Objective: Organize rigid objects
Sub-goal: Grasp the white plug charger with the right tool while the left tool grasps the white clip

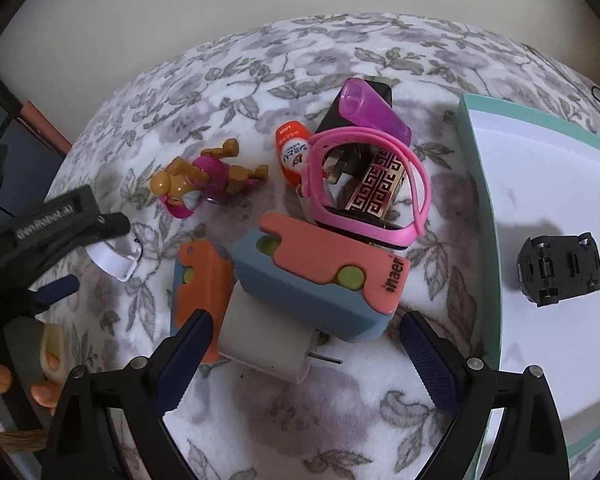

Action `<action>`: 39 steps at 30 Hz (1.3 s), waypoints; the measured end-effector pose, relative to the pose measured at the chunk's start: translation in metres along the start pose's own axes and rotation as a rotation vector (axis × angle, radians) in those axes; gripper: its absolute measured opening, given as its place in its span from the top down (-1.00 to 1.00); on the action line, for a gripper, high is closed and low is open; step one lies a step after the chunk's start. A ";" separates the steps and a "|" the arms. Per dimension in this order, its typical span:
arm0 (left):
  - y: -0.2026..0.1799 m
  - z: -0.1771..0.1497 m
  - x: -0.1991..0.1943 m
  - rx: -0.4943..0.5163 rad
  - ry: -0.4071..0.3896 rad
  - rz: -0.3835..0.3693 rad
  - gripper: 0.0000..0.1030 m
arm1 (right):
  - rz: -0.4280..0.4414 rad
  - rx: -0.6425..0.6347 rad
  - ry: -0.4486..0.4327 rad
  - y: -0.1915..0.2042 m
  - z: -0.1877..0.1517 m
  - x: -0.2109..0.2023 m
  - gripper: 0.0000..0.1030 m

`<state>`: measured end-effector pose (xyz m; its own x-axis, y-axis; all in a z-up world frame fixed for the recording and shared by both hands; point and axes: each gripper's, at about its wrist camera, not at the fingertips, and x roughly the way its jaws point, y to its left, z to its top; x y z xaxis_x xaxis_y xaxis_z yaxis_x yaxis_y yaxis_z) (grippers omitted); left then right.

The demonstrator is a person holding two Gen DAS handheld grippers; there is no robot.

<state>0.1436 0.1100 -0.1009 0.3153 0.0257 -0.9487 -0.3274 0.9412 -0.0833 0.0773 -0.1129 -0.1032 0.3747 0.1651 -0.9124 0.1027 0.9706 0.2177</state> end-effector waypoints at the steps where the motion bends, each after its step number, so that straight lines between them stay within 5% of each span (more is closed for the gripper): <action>1: -0.001 0.000 0.001 0.004 0.001 -0.007 -0.94 | 0.001 -0.003 0.001 0.000 0.000 0.000 -0.85; 5: -0.003 -0.002 0.007 0.012 0.017 -0.039 -0.37 | 0.002 -0.020 0.004 -0.001 0.000 -0.002 -0.65; 7: -0.003 -0.002 0.007 0.011 0.014 -0.053 -0.31 | 0.017 -0.017 0.006 -0.002 0.000 -0.004 -0.53; 12: -0.011 -0.007 0.004 0.045 0.015 -0.101 0.22 | 0.060 -0.017 0.017 -0.004 -0.002 -0.007 -0.26; 24: -0.006 -0.014 -0.007 0.048 0.018 -0.065 0.24 | 0.085 0.008 0.064 -0.015 -0.010 -0.015 -0.26; 39: -0.019 -0.020 -0.085 0.078 -0.151 -0.148 0.24 | 0.138 0.066 0.025 -0.029 -0.008 -0.059 -0.26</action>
<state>0.1057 0.0831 -0.0251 0.4862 -0.0699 -0.8710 -0.2001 0.9614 -0.1888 0.0446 -0.1495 -0.0587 0.3663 0.3015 -0.8803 0.1121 0.9249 0.3634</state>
